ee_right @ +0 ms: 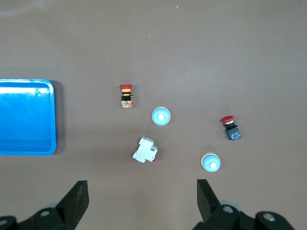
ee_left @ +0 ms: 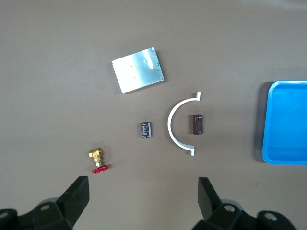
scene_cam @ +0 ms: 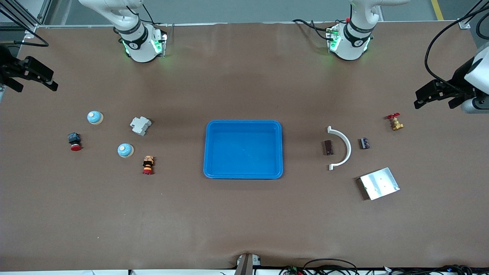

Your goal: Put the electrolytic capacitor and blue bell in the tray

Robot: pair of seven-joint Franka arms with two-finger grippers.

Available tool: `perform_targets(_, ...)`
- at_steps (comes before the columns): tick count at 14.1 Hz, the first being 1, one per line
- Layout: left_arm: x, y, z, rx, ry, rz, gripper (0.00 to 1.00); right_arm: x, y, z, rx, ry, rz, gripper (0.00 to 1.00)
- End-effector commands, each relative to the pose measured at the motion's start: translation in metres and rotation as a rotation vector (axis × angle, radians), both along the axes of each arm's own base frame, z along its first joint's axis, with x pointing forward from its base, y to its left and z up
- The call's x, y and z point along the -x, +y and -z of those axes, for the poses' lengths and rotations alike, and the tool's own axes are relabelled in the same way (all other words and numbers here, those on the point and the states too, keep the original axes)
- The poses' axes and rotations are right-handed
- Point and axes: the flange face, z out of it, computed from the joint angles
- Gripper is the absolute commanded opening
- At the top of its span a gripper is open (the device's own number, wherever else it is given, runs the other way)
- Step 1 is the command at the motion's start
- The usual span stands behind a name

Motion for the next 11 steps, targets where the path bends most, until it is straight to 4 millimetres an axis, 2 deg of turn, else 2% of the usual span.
perform_targets(1, -0.002, 0.003, -0.002, -0.002, 0.012, 0.001, 1.0, 0.001, -0.002, -0.004, 0.019, -0.015, -0.009, 1.0)
perform_targets(8, -0.002, 0.003, -0.004, -0.001, 0.008, -0.003, 1.0, 0.003, -0.003, -0.007, 0.039, -0.019, 0.004, 1.0)
perform_targets(11, -0.008, 0.005, 0.006, -0.003, 0.026, -0.006, 1.0, 0.003, -0.004, -0.006, 0.039, -0.016, 0.008, 1.0)
